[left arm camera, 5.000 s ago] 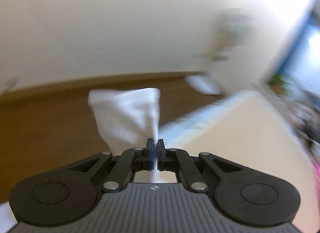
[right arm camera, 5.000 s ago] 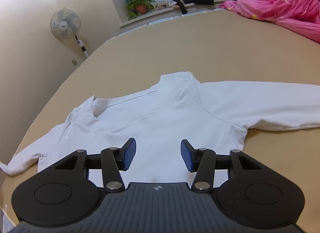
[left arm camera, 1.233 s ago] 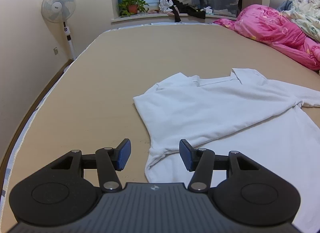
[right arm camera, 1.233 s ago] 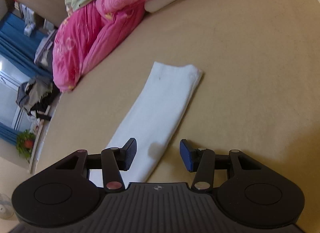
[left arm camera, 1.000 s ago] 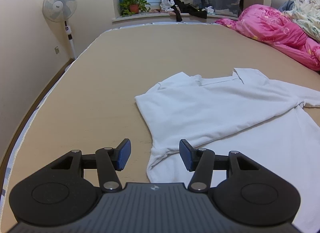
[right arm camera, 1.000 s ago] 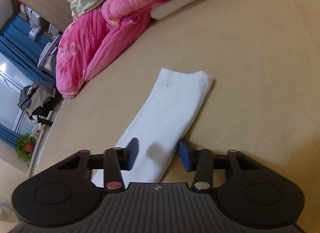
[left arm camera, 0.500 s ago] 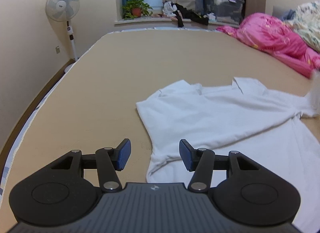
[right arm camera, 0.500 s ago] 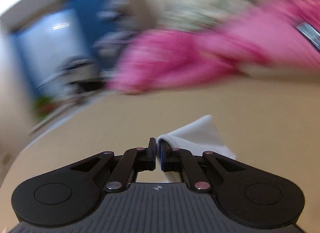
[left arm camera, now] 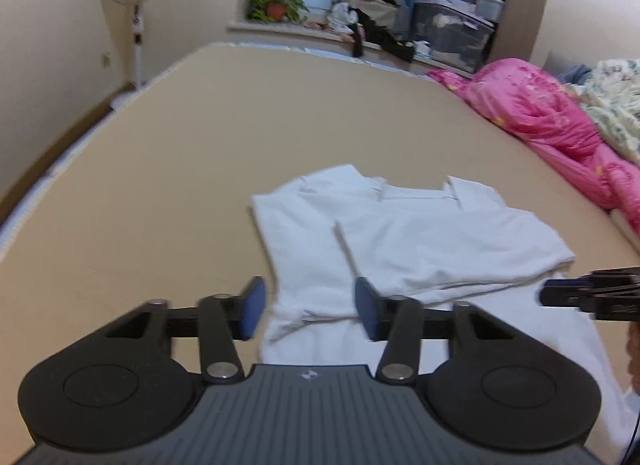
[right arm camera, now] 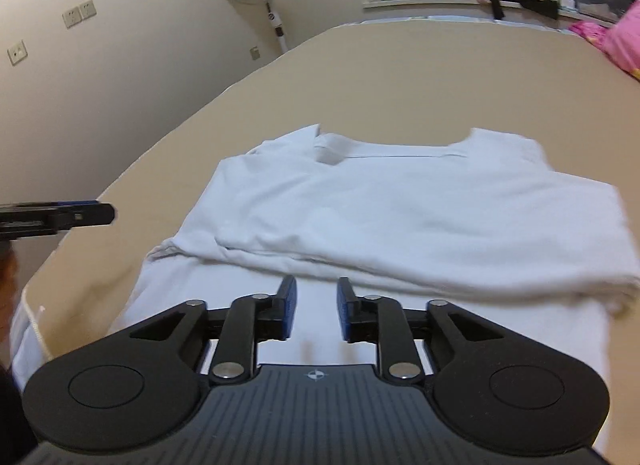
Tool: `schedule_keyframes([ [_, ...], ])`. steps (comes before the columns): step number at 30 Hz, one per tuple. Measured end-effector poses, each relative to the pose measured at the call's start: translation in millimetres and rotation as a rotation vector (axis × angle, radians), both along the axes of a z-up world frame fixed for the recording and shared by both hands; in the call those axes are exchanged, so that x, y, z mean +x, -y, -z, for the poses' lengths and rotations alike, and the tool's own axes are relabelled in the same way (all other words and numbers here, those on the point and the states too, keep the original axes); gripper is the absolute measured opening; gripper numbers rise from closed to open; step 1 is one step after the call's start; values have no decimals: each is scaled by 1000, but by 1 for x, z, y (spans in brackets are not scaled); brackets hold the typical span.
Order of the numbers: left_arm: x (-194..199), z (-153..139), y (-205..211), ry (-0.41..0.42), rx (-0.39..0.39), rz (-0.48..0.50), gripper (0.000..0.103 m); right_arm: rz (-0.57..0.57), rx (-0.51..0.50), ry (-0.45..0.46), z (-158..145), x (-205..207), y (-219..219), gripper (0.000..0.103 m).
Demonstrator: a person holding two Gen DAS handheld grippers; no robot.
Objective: Fold small clothes
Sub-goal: 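Grasp the sleeve with the right gripper and fold it across the shirt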
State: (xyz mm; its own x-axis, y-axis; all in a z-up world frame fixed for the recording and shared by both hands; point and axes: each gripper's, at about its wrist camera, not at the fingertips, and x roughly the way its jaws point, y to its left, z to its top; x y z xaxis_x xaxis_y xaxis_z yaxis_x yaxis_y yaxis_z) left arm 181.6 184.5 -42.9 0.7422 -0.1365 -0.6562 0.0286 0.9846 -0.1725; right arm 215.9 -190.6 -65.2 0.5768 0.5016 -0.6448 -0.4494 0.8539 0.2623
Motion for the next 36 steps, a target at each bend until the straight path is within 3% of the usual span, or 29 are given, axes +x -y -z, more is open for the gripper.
schedule_keyframes([
  [1, 5, 3, 0, -15, -38, 20, 20, 8, -7, 4, -7, -9, 6, 38],
  [4, 23, 14, 4, -46, -104, 41, 18, 55, -63, 17, -28, -31, 41, 45],
  [7, 46, 27, 9, -68, -179, 46, 18, 88, -68, 1, -27, -49, 70, 54],
  [10, 66, 43, 17, -88, -194, 29, 21, 136, -150, -35, 7, -56, 82, 54],
  [12, 76, 54, 19, -103, -222, 24, 24, 191, -170, -129, 29, -51, 89, 53],
  [15, 86, 63, 23, -108, -242, 18, 28, 231, -107, -116, 33, -45, 89, 51],
  [19, 93, 68, 29, -115, -238, 35, 28, 194, -226, -143, 50, -40, 80, 52],
  [31, 101, 77, 33, -133, -240, 38, 26, 182, -252, -136, 59, -36, 71, 56],
  [32, 101, 77, 34, -137, -239, 39, 23, 182, -252, -135, 59, -36, 71, 56],
  [33, 101, 77, 34, -138, -233, 41, 5, 183, -251, -134, 59, -36, 70, 56],
  [36, 98, 60, 21, -91, -232, 10, 1, 183, -251, -131, 59, -36, 70, 56],
])
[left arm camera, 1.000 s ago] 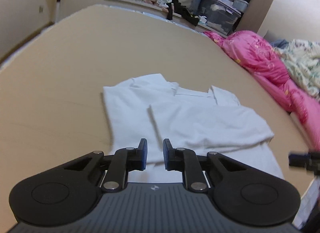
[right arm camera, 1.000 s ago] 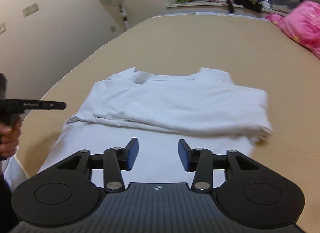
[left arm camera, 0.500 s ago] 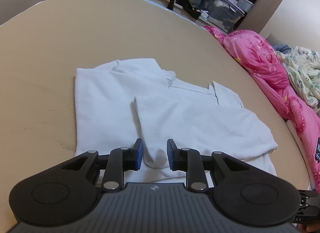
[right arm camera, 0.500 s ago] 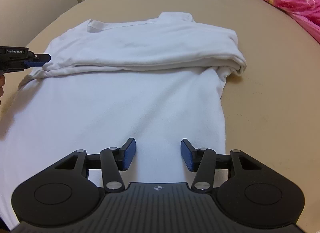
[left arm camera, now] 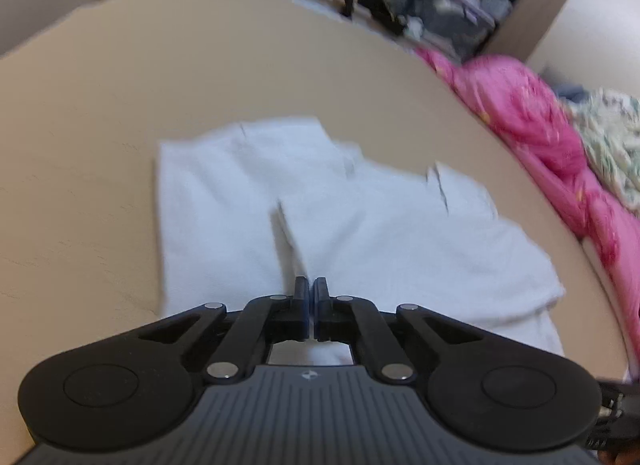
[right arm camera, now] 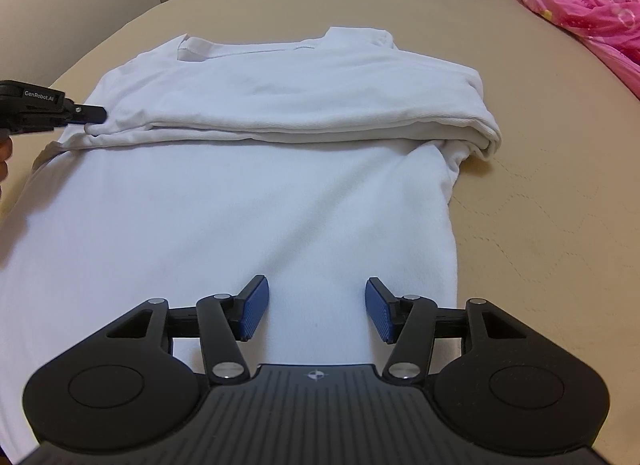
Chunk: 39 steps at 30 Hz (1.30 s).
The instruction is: Fold small clothes
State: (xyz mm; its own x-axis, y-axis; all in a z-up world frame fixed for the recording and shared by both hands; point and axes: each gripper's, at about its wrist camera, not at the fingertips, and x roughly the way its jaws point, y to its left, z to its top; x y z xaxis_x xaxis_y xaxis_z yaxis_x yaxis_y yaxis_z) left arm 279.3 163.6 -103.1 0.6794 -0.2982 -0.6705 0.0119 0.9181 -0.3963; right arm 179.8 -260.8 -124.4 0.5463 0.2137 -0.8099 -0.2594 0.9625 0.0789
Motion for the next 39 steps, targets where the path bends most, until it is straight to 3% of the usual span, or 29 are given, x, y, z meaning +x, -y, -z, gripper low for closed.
schedule_keyframes([
  [2, -6, -19, -17, 43, -40, -46, 1, 1, 0, 0, 0, 0, 0, 56],
  [4, -15, -36, -37, 46, -3, -116, 1, 3, -1, -2, 0, 1, -1, 56],
  [7, -22, -39, -61, -21, 62, -191, 2, 3, -8, -7, -1, 2, -2, 57],
  [10, -21, -34, -68, -75, 93, -161, 7, -1, -12, -18, -2, 4, -3, 57],
  [12, -23, -37, -67, -48, 90, -168, 14, 11, 3, -22, -4, 7, 0, 55],
  [14, -23, -39, -64, -19, 73, -171, 14, 47, 44, 3, -12, 9, 5, 54],
  [18, -18, -29, -55, -32, 6, -128, 14, 101, 86, 173, -36, 23, 13, 54],
  [20, -13, -18, -47, -70, 29, -95, 14, 159, 67, 240, -42, 40, 19, 55],
  [22, -14, -12, -40, -80, 77, -86, 14, 239, 83, 248, -39, 58, 28, 55],
  [24, -16, -11, -37, -70, 76, -75, 14, 296, 104, 230, -31, 74, 35, 55],
  [28, -20, -16, -30, -23, 79, -48, 14, 298, 164, 200, -19, 94, 40, 54],
  [29, -21, -18, -28, -15, 81, -41, 14, 292, 167, 191, -17, 97, 40, 50],
  [30, -21, -18, -27, -10, 84, -36, 14, 295, 159, 179, -15, 99, 40, 29],
  [31, -21, -20, -25, -7, 86, -32, 14, 300, 153, 171, -14, 98, 41, 23],
  [34, -20, -20, -21, -8, 92, -5, 14, 371, 236, 175, -21, 92, 61, 17],
  [36, -17, -16, -16, -27, 110, 17, 14, 436, 194, 175, -19, 89, 69, 12],
  [37, -15, -10, -13, -60, 138, 30, 14, 457, 175, 162, -16, 90, 72, 12],
  [39, -13, -3, -9, -100, 187, 34, 14, 481, 233, 133, -14, 93, 80, 15],
])
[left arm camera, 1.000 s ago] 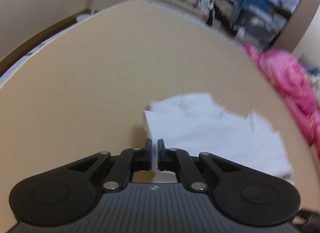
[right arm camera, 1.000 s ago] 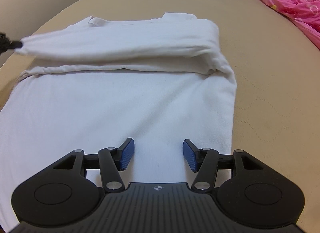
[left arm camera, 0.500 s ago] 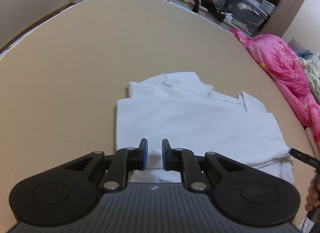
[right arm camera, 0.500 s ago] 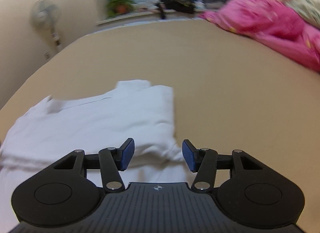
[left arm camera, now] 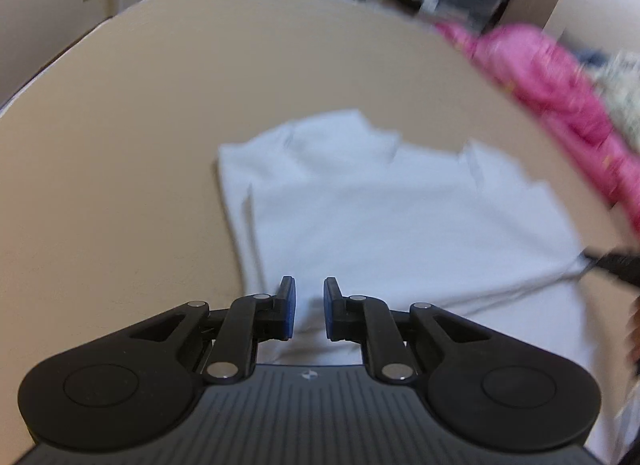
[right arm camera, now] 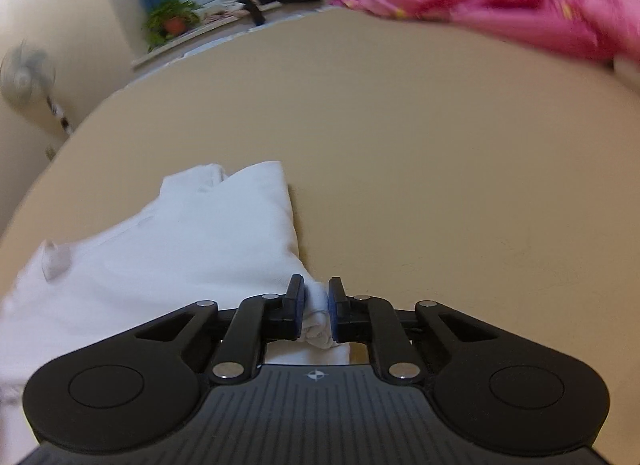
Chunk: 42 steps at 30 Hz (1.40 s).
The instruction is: Fold small clothes
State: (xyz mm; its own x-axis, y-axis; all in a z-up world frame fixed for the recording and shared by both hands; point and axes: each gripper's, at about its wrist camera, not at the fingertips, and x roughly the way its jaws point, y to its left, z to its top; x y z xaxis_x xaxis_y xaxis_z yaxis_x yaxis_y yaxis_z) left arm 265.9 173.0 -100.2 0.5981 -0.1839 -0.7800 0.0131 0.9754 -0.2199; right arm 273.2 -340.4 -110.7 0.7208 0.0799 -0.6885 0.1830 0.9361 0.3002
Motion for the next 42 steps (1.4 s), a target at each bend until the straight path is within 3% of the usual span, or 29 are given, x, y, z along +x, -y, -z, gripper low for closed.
schedule_keyframes([
  [2, -4, -5, -1, 26, -6, -1, 14, 1, -5, 46, -13, -5, -2, 16],
  [4, -9, -12, -5, 76, -31, -3, 15, -27, -52, 168, -26, -15, -10, 32],
  [5, -10, -11, -5, 84, -25, -6, 15, -51, -44, 173, -24, -14, -12, 33],
  [7, -7, 6, -4, 2, 43, -23, 16, -89, -59, 54, -3, 0, -14, 36],
  [8, -9, 13, -4, -29, 43, -19, 16, -78, -82, -49, 14, 5, -13, 46],
  [10, -17, -1, -4, -20, 34, -31, 17, -5, 29, -65, 18, -2, 4, 48],
  [11, -23, -14, -4, 0, 26, -31, 18, 17, 44, -62, 6, -9, 5, 48],
  [15, -70, -62, -5, 78, 5, -31, 25, -34, -52, 76, -57, -54, 2, 48],
  [18, -120, -77, 0, 75, 37, -29, 25, -75, -1, 112, -88, -100, 13, 50],
  [20, -154, -75, -1, 56, 9, -41, 25, -100, 23, 103, -96, -127, 24, 51],
  [24, -217, -55, -4, -36, -29, -66, 25, -145, 24, 30, -79, -178, 36, 51],
  [28, -254, -29, -5, -142, -48, -53, 25, -147, 18, -114, -40, -213, 46, 51],
  [33, -274, -3, -6, -236, -17, -16, 34, -164, -22, -224, -15, -242, 50, 51],
  [37, -276, 6, -7, -281, -49, -9, 34, -157, 6, -290, -2, -251, 52, 51],
  [42, -278, 15, 7, -312, 11, 16, 34, -196, -36, -349, 9, -249, 38, 50],
])
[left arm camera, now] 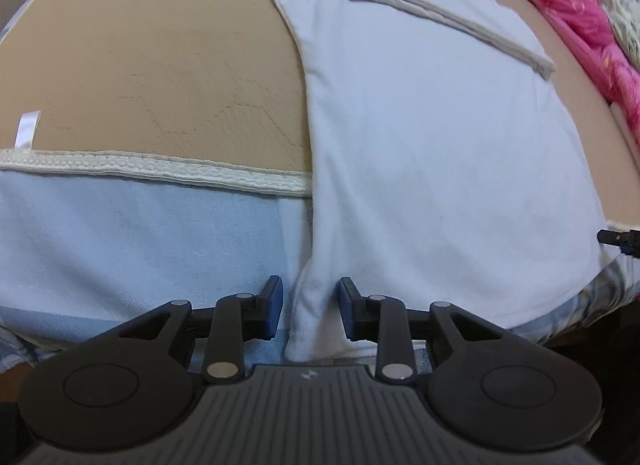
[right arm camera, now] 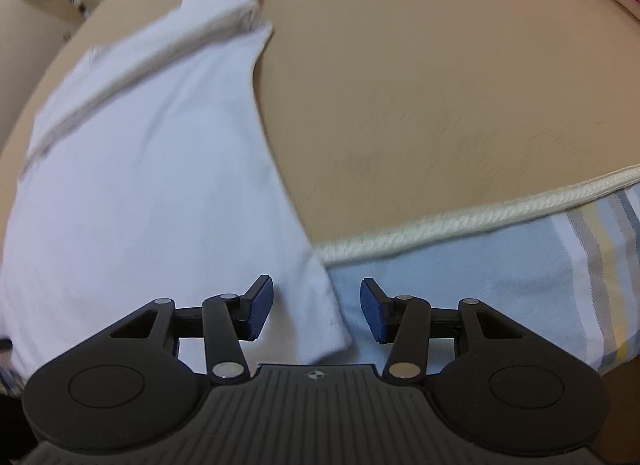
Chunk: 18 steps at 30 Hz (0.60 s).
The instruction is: Fold small clothes
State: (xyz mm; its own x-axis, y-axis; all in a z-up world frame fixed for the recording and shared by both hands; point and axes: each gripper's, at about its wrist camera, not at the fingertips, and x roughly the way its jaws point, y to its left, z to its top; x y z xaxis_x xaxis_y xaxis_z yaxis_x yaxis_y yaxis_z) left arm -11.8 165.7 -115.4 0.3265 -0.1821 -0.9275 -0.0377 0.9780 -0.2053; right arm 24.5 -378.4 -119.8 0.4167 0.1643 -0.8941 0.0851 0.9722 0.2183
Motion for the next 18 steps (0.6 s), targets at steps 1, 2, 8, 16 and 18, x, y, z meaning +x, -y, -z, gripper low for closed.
schedule_keyframes([
  [1, 0, 0, 1, 2, 5, 1, 34, -10, -13, -9, 1, 2, -2, 50],
  [2, 0, 0, 1, 3, 6, -2, 34, -15, -23, -12, 1, -1, -3, 50],
  [8, -5, -8, 5, 43, -3, 14, 4, -16, -8, 18, -3, -10, -1, 8],
  [16, -14, -16, 1, 66, -35, 1, 6, 82, 58, 115, -30, -31, 24, 7],
  [18, -10, -8, 0, 27, -30, -8, 9, 75, 55, 45, -16, -24, 22, 9],
])
